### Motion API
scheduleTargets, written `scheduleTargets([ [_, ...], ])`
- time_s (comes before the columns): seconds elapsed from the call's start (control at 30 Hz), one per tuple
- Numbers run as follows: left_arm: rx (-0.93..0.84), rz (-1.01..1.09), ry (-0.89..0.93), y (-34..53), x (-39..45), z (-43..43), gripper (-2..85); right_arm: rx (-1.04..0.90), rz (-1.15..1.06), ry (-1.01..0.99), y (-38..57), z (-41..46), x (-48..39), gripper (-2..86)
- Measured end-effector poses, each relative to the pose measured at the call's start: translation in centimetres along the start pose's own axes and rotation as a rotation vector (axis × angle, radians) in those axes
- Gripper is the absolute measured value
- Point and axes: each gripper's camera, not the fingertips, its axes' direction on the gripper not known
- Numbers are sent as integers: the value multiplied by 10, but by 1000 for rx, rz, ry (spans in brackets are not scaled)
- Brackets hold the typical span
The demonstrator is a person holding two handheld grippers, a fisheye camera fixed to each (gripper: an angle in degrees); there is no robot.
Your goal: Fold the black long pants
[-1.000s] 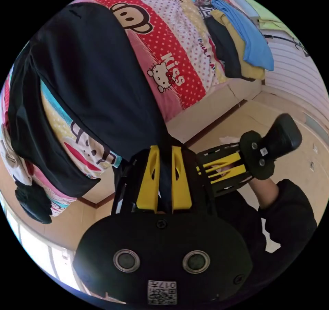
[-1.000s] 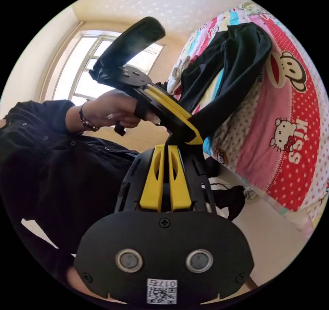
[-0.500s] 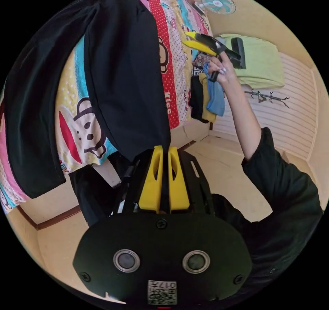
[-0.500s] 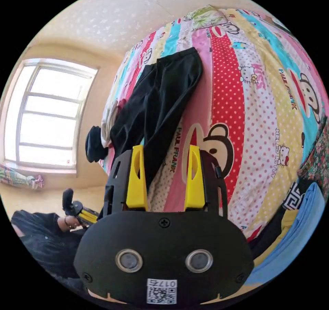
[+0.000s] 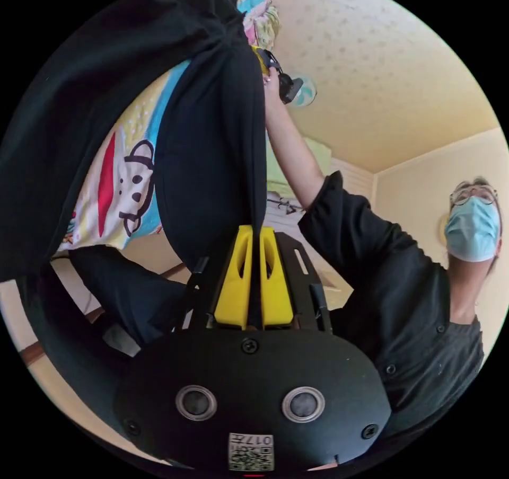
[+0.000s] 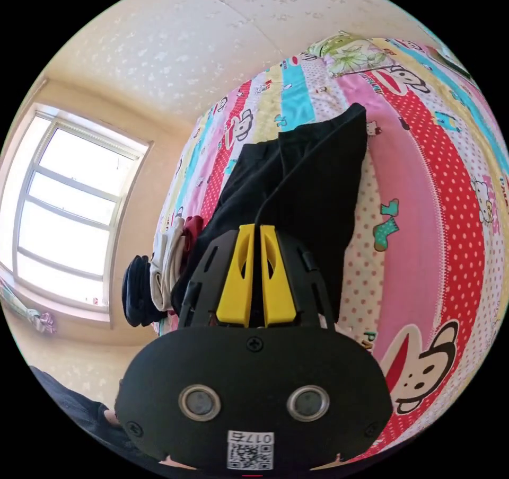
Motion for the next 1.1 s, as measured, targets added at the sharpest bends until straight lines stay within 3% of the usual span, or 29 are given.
scheduleTargets([
  [0.17,201,-72,107,21,-15,-111,-3,-65,-30,-158,-18,135,-97,31],
  [0.23,233,-97,59,21,-21,-145,-2,-154,-12,-136,-16,189,-113,38],
  [0.3,222,-128,-117,16,-31,-181,1,-194,27,-115,-9,223,-117,49],
  [0.47,297,-207,-364,9,-42,-237,14,-94,-66,-257,49,178,-121,99],
  [0.6,457,-185,-579,11,-14,-266,42,-81,-89,-114,136,111,-107,109],
  [0.73,346,-34,-680,-29,11,-236,101,-168,140,-7,259,85,-63,123],
  [0.8,263,44,-677,-62,9,-198,114,-238,249,-46,309,99,-54,126],
  [0.87,155,45,-702,-82,-6,-160,114,-121,309,-183,357,107,-62,117],
  [0.93,63,26,-741,-78,-23,-115,103,-138,376,-256,371,117,-68,94],
  [1.0,173,64,-850,-38,-12,-76,59,-149,355,-204,371,109,-72,61],
  [1.1,63,63,-809,-9,1,-32,34,-269,279,-314,358,80,-58,38],
])
